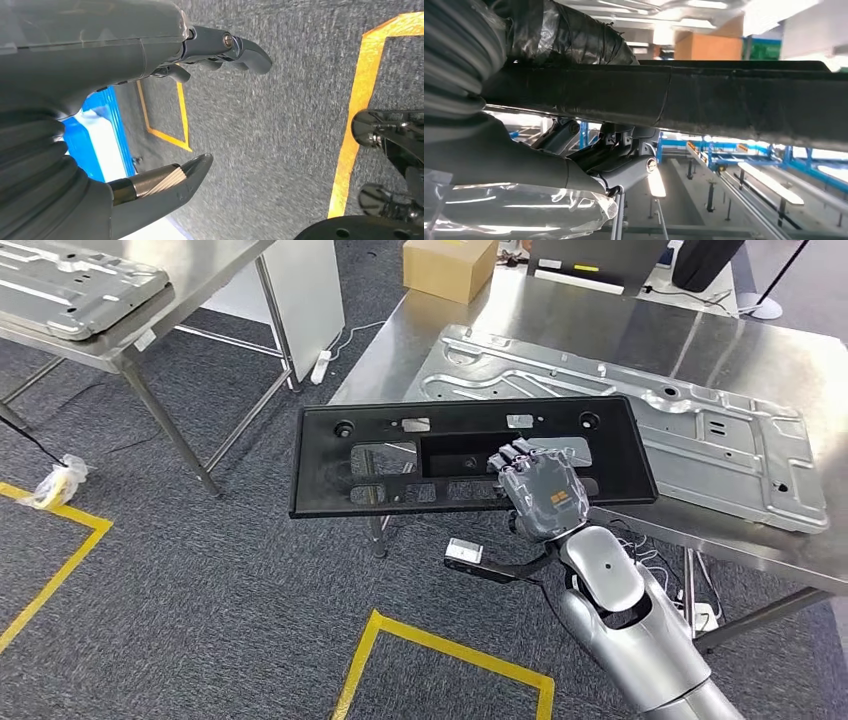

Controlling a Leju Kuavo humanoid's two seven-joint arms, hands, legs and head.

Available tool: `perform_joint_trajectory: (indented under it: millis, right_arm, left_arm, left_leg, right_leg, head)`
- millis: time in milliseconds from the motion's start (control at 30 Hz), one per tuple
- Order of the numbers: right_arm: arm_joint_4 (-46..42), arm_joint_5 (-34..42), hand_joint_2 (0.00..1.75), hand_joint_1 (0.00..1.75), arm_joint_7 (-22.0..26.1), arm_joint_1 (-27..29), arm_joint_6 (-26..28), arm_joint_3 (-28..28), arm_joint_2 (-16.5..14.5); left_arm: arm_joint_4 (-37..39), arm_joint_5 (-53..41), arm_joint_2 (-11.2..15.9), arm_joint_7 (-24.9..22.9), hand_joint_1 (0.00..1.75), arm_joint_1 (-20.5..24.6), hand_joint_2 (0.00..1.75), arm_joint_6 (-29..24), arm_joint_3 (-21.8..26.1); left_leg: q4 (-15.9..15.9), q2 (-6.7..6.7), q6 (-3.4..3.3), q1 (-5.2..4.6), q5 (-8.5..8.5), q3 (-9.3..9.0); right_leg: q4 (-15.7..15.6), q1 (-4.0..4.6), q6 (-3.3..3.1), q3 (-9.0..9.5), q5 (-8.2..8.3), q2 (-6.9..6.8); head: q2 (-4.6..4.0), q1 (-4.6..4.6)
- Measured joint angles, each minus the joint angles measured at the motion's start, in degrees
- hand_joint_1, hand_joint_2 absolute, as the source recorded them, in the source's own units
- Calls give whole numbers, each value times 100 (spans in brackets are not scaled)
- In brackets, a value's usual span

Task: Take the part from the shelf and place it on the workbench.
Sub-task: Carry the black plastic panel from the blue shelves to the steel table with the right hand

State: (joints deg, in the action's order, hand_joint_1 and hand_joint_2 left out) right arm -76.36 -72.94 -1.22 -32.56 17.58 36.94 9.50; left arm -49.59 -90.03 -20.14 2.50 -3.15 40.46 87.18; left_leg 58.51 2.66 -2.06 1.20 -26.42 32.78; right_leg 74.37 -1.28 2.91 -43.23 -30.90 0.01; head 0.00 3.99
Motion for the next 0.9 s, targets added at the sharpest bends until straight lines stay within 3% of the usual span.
perform_joint_trajectory:
  millis: [33,100,167,267,333,400,467,500,533,567,633,700,767,833,900]
  right_arm:
    - [27,-5,175,175,0,-5,-2,10,-20]
    - [65,-8,175,175,-4,-36,-3,23,-49]
    - [78,14,175,175,-19,-83,-3,31,-69]
    - [49,131,175,175,-48,-94,-10,33,17]
    - [-26,217,175,175,-43,-81,-37,24,131]
    - [-89,297,175,175,-20,-76,-91,10,208]
    - [-110,378,175,175,26,-76,-168,5,264]
    - [-111,413,175,175,49,-82,-210,4,292]
    - [-111,442,175,175,67,-98,-248,2,313]
    - [-111,461,175,175,78,-127,-274,0,325]
    - [-110,482,175,175,91,-204,-301,-2,330]
    - [-108,485,175,175,95,-255,-315,-2,331]
    - [-108,443,175,175,89,-265,-314,-2,342]
    - [-103,332,175,175,74,-281,-284,-2,360]
    - [-85,249,175,175,80,-315,-259,-1,367]
  left_arm:
    - [-12,0,-1,-1,0,0,175,6,1]
    - [-24,0,-2,-2,0,-8,175,14,4]
    - [-39,0,-2,0,0,-22,175,31,3]
    - [-58,0,-2,39,0,-38,175,41,-30]
    - [-59,0,-2,88,0,-64,175,29,-63]
    - [-59,1,-3,139,0,-124,175,50,-84]
    - [-71,-1,-2,186,0,-186,175,136,-112]
    - [-86,-2,-2,207,0,-208,175,192,-131]
    - [-109,-3,-1,224,0,-224,175,249,-149]
    - [-137,-4,-1,235,0,-235,175,300,-164]
    - [-193,-3,1,242,0,-250,175,364,-188]
    - [-230,-3,1,242,0,-261,175,388,-202]
    - [-253,-2,-2,240,0,-263,175,386,-213]
    - [-270,-2,-2,236,0,-263,175,374,-222]
    - [-277,-2,-4,227,0,-272,175,370,-226]
  left_leg:
    - [1,54,15,1,-19,-27]
    - [5,161,65,-15,-72,-90]
    - [8,270,131,-48,-121,-138]
    - [-8,408,230,-56,-176,-207]
    - [228,182,276,-28,-361,-143]
    - [916,-132,287,-10,-719,174]
    - [1589,-215,289,-10,-926,552]
    - [1669,-226,281,-10,-865,637]
    - [1533,-240,265,-10,-696,623]
    - [1178,-301,239,-10,-440,505]
    - [420,-592,179,3,-71,217]
    - [100,-779,155,-6,6,86]
    - [43,-686,138,-12,27,57]
    - [-46,-559,79,16,71,9]
    - [-97,-435,31,18,89,-18]
  right_leg:
    - [-259,-9,2,132,183,-46]
    - [-1053,29,-42,538,524,-276]
    - [-1478,89,-130,737,620,-410]
    - [-1522,104,-240,743,607,-230]
    - [-1562,67,-325,782,621,-103]
    - [-1575,56,-383,800,621,42]
    - [-1569,70,-398,804,615,215]
    - [-1562,78,-399,808,612,301]
    - [-1554,84,-398,812,609,388]
    - [-1543,87,-391,816,604,473]
    - [-1511,89,-359,803,590,623]
    - [-1499,59,-281,763,594,756]
    - [-1515,22,-195,734,617,851]
    - [-1383,47,-143,663,525,611]
    - [-832,62,-104,399,219,207]
  head:
    - [0,2]
    - [0,5]
    - [0,-4]
    - [0,-15]
    - [0,-20]
    - [0,-32]
    - [0,-38]
    - [0,-38]
    - [0,-38]
    - [0,-38]
    - [0,-33]
    - [0,-37]
    - [0,-46]
    - [0,-28]
    - [0,2]
